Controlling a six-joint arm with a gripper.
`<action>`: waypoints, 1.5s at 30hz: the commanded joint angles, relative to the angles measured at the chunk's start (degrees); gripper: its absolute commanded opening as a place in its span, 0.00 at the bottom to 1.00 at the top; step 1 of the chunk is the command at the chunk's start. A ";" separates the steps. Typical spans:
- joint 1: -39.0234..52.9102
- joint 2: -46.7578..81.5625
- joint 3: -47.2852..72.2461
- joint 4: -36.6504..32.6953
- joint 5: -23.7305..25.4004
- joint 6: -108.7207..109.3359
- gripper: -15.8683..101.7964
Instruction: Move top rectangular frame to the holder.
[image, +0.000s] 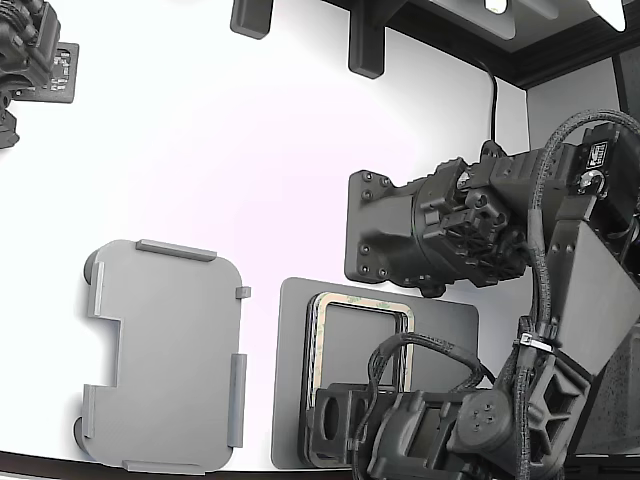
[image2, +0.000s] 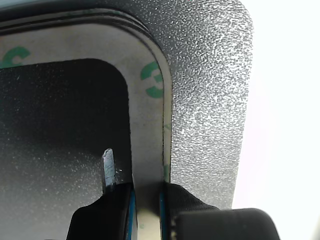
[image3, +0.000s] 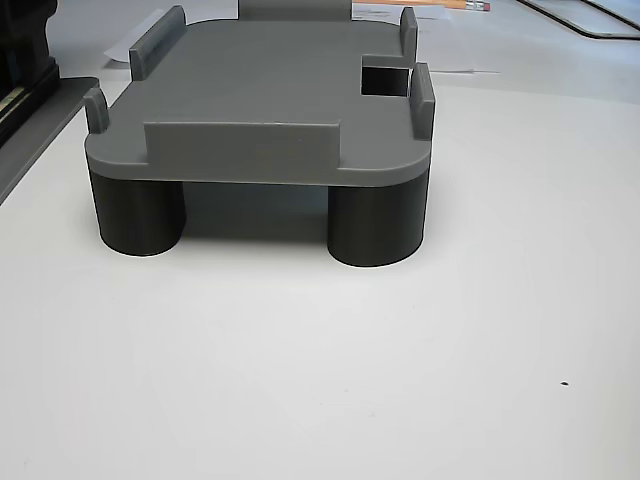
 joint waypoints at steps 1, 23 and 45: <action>-0.44 1.05 -0.88 -0.53 0.97 0.70 0.11; -2.02 8.26 -26.28 16.52 5.36 56.16 0.04; -31.20 3.69 -25.40 15.21 8.70 129.64 0.04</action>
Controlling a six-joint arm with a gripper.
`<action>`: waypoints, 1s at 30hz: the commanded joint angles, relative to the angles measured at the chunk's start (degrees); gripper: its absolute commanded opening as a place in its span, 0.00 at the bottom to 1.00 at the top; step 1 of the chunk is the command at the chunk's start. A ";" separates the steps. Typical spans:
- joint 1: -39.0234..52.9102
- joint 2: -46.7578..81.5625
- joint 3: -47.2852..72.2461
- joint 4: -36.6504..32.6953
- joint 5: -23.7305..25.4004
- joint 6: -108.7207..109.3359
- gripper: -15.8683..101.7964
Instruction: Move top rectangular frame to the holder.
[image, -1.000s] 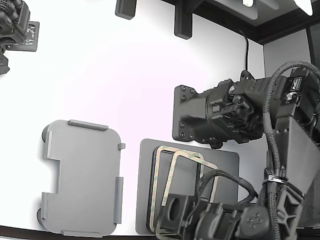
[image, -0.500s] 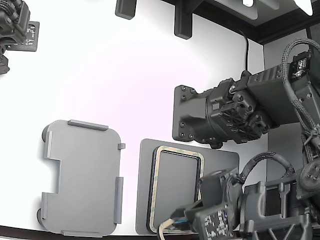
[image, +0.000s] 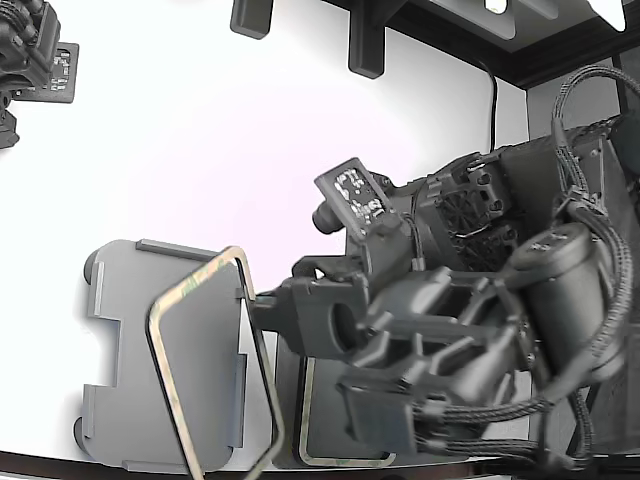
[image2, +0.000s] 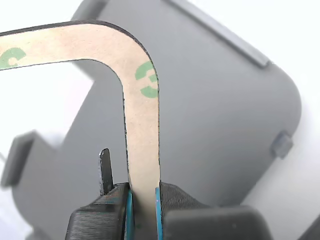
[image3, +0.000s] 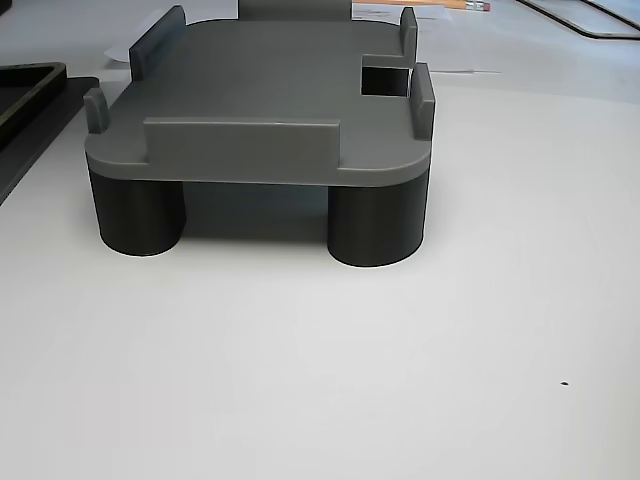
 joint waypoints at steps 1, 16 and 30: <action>-2.72 -1.32 -1.85 -0.70 -0.88 10.02 0.04; -4.04 -9.93 -7.47 0.70 -9.23 28.83 0.04; -6.15 -10.55 -5.27 0.79 -14.68 25.40 0.04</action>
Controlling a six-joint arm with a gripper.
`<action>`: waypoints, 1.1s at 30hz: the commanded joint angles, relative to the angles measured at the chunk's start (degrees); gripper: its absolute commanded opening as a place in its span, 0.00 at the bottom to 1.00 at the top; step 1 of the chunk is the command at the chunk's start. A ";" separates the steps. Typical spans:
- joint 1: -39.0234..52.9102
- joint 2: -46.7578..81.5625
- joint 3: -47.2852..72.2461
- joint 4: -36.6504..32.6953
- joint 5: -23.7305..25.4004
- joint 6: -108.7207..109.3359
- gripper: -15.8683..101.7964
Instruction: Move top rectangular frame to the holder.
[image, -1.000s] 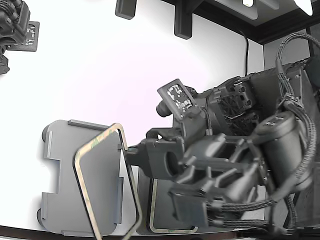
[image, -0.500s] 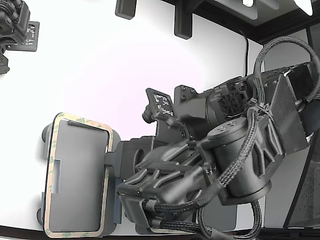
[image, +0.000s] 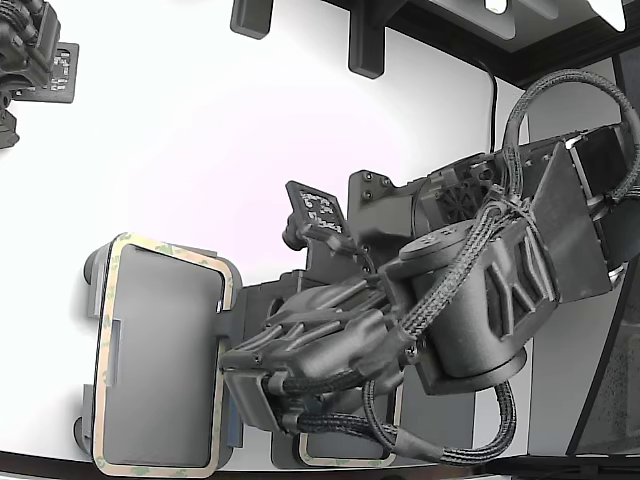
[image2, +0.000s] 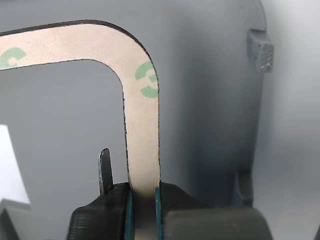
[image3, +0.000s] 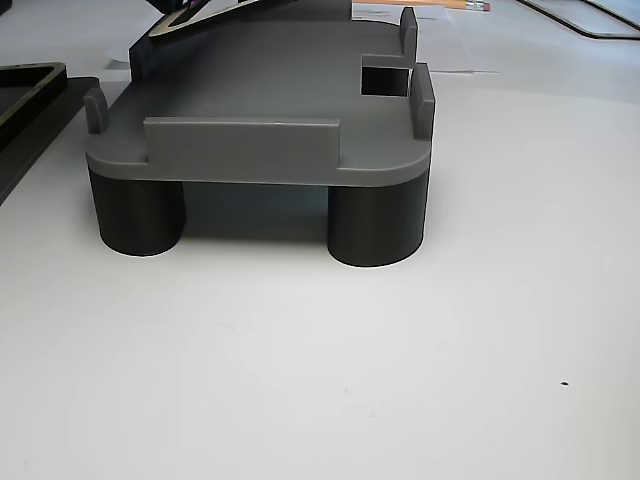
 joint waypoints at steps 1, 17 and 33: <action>-1.23 1.32 -0.53 0.62 -1.05 -0.97 0.04; -2.72 0.35 2.20 0.62 -3.16 -3.87 0.04; -3.08 -0.79 2.37 0.62 -3.96 -3.60 0.04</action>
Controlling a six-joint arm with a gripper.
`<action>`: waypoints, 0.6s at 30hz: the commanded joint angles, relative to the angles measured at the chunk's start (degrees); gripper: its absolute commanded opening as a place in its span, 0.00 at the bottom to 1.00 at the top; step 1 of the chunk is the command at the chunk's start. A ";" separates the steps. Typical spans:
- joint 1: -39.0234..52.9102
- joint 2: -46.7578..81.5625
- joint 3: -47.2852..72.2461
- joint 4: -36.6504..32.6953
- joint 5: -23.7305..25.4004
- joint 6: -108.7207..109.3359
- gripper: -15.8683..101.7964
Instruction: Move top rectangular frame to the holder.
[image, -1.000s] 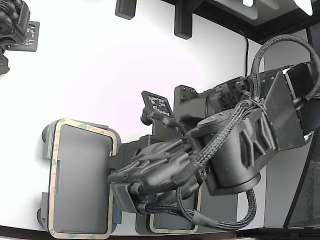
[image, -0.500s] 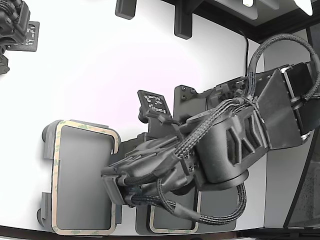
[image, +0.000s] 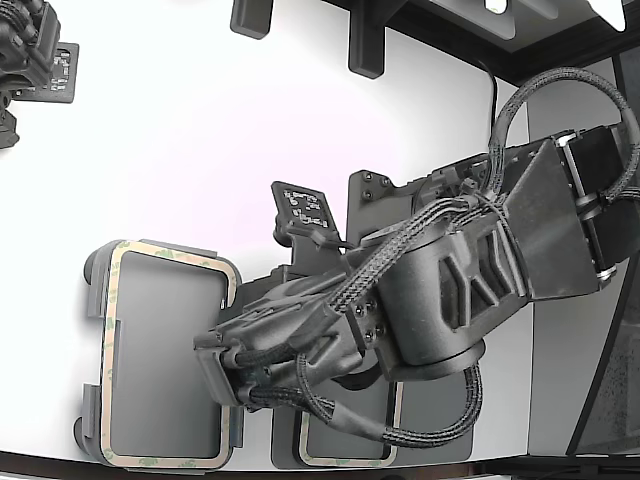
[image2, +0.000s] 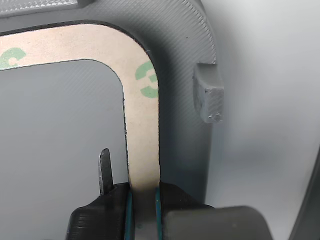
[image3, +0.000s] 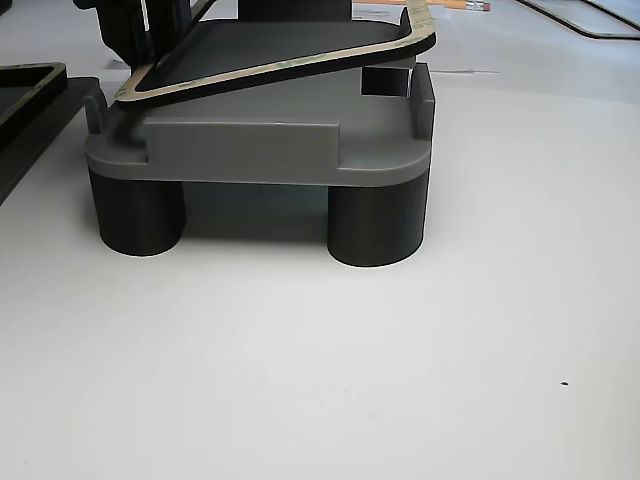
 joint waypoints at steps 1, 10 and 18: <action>-0.88 1.14 -0.70 0.53 -0.26 0.09 0.04; -0.88 1.23 0.26 0.44 -0.53 0.09 0.04; -0.88 1.14 1.05 -0.09 -0.79 -0.18 0.04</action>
